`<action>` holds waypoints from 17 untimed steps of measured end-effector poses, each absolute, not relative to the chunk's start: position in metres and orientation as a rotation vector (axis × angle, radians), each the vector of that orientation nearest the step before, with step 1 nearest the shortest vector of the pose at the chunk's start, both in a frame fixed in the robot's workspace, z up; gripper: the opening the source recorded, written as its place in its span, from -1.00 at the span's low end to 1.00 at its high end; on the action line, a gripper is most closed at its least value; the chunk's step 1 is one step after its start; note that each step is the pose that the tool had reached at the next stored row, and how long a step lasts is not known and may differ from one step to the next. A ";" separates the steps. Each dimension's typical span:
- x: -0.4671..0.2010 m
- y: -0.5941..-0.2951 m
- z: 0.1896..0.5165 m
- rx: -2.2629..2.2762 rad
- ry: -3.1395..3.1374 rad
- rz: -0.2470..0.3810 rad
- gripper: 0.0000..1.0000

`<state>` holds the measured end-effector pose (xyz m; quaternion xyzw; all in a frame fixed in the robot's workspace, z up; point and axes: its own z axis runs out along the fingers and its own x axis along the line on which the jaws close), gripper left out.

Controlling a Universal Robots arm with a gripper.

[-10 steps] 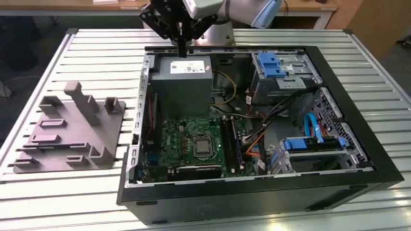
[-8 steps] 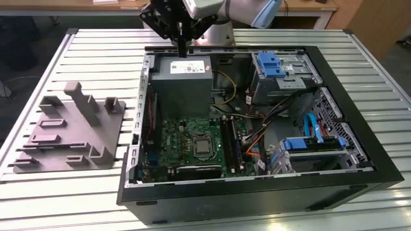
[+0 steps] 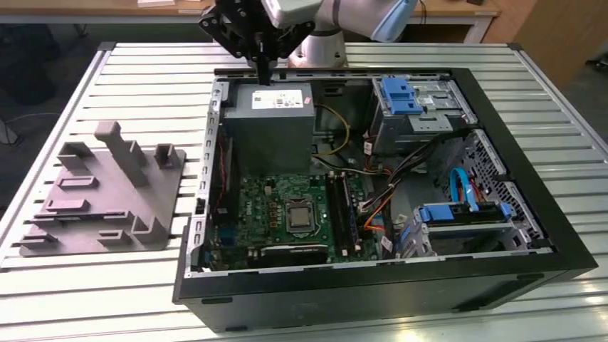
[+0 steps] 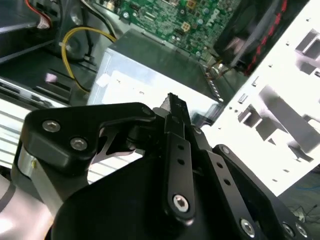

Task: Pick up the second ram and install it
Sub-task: 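Reach for the second ram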

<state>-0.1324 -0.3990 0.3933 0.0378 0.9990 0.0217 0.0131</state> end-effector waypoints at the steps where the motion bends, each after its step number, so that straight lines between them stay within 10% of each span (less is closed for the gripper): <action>1: -0.137 -0.399 0.393 0.118 3.112 0.068 -0.80; 17: -0.209 -0.399 0.393 0.118 3.105 0.068 -0.80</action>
